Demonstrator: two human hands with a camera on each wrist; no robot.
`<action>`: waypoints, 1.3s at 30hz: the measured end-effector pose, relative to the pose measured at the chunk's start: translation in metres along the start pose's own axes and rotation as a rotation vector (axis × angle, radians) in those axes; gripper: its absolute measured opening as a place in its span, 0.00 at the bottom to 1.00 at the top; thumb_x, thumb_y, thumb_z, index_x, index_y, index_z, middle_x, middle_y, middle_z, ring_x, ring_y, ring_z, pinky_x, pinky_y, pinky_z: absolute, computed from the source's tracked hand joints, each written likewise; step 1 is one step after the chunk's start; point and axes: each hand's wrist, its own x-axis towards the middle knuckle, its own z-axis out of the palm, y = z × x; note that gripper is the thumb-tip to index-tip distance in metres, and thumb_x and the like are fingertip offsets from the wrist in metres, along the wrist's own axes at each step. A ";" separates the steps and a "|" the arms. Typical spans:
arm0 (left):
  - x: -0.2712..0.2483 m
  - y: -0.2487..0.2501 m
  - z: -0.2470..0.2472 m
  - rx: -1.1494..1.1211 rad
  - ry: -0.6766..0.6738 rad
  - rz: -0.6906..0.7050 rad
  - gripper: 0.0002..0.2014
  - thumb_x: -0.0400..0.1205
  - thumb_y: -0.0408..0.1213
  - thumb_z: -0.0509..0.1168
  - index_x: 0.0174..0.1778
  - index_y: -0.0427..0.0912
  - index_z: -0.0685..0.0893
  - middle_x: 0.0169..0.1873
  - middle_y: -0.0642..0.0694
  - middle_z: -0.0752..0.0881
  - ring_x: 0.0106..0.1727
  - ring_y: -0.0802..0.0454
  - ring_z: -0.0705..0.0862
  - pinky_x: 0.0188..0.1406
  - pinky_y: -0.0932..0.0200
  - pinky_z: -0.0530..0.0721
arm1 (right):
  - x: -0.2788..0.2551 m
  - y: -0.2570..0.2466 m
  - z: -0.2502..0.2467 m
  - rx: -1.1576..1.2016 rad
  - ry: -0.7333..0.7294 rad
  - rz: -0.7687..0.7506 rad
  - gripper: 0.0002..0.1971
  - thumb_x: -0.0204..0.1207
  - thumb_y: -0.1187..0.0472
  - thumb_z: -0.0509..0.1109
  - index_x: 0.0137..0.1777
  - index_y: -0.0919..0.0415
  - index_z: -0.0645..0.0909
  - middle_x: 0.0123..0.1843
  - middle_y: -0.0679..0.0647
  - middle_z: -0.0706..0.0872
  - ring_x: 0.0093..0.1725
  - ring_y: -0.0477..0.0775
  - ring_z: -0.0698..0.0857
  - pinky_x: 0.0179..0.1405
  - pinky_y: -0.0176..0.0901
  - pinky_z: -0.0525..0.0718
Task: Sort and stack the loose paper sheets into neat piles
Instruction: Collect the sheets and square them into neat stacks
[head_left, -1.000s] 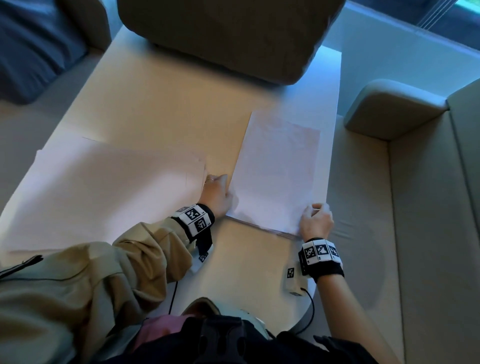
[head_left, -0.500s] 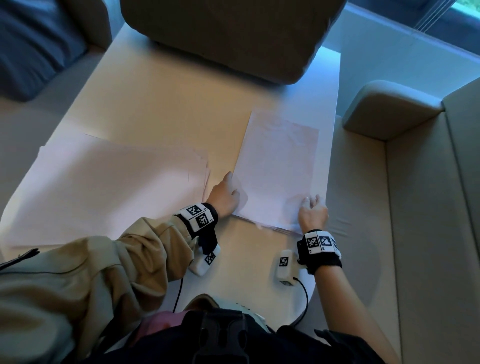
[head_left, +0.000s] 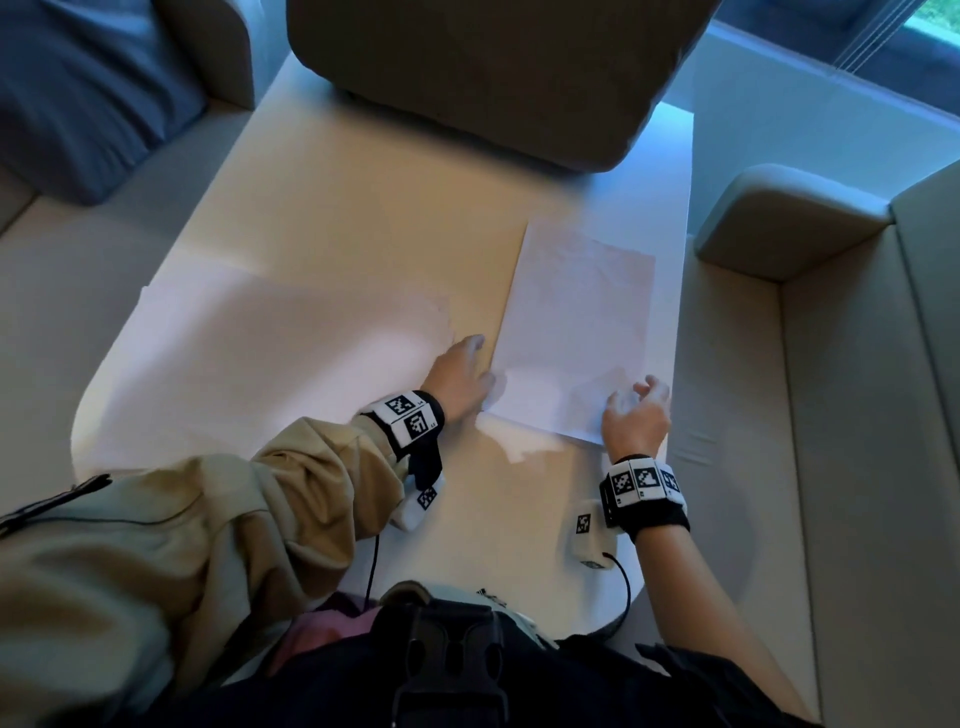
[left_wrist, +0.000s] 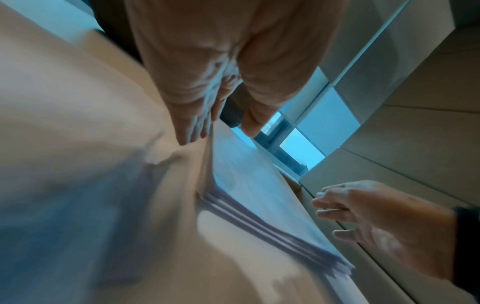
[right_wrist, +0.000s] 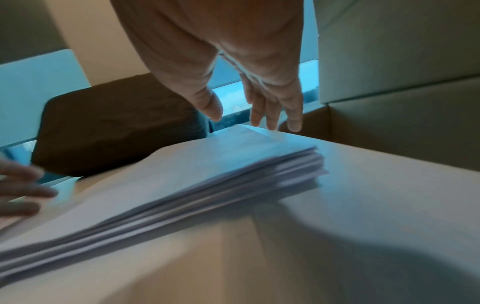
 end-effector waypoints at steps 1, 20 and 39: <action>-0.004 -0.004 -0.010 -0.022 0.059 0.021 0.24 0.83 0.33 0.60 0.77 0.38 0.67 0.76 0.42 0.70 0.77 0.46 0.69 0.75 0.56 0.65 | -0.008 -0.004 0.003 0.011 0.008 -0.051 0.20 0.78 0.66 0.65 0.69 0.69 0.71 0.62 0.62 0.82 0.61 0.59 0.81 0.58 0.39 0.73; -0.061 -0.173 -0.210 0.243 0.583 -0.526 0.37 0.65 0.48 0.77 0.66 0.37 0.72 0.67 0.34 0.71 0.68 0.35 0.73 0.67 0.41 0.75 | -0.120 -0.124 0.121 -0.273 -0.492 -0.082 0.20 0.74 0.57 0.71 0.61 0.68 0.78 0.59 0.63 0.82 0.58 0.63 0.81 0.58 0.47 0.78; -0.054 -0.211 -0.262 -0.032 0.533 -0.416 0.58 0.57 0.50 0.85 0.77 0.34 0.61 0.73 0.36 0.66 0.78 0.43 0.61 0.76 0.50 0.64 | -0.140 -0.144 0.102 0.526 -0.599 0.141 0.15 0.66 0.69 0.79 0.53 0.67 0.85 0.45 0.56 0.91 0.40 0.51 0.90 0.41 0.45 0.87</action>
